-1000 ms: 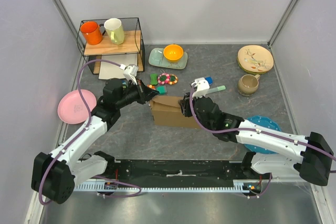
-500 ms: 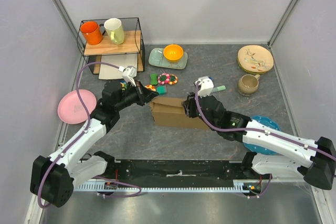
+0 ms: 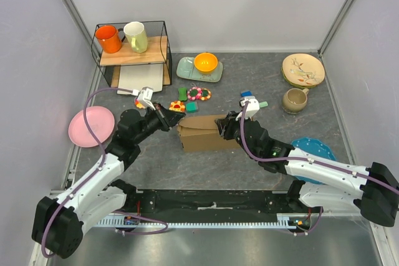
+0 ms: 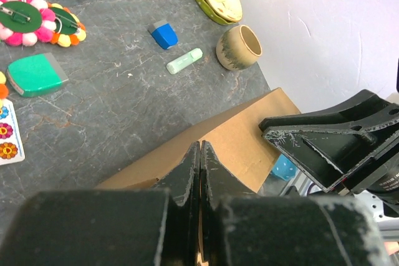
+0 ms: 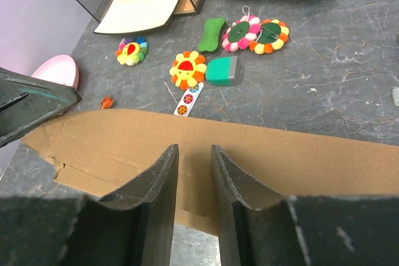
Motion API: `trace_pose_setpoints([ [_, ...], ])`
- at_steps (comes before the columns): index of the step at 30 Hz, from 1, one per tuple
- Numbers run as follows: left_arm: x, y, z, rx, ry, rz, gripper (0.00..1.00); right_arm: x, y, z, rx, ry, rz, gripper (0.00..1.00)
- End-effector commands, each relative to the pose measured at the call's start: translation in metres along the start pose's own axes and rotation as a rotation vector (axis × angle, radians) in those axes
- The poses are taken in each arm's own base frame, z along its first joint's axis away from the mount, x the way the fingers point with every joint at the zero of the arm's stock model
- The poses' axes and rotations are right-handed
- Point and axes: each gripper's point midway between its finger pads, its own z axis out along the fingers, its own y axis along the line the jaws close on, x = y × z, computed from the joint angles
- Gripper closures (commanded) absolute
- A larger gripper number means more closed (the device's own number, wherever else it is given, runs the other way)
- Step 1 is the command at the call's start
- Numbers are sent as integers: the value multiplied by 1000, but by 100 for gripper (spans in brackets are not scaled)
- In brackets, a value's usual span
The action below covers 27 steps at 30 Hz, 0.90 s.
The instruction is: Fold the paper box
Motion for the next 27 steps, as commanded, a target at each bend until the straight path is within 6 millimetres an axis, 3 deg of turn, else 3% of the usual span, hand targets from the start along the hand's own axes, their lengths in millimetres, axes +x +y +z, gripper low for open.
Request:
trace_pose_setpoints([
  [1,26,25,-8,-144,116,-92,98,97,-60,-19,144,321,-155,64],
  [8,-44,-33,12,67,80,-131,92,100,-64,-21,151,328,-163,64],
  [12,-48,-58,19,194,132,-142,92,100,-65,-23,150,327,-154,64],
  [17,-2,-35,21,197,274,-187,96,96,-62,-23,140,319,-153,64],
  [23,78,13,-3,107,422,-291,98,90,-58,-21,132,309,-159,64],
  [27,106,38,-12,13,437,-344,98,87,-58,-18,137,307,-162,64],
])
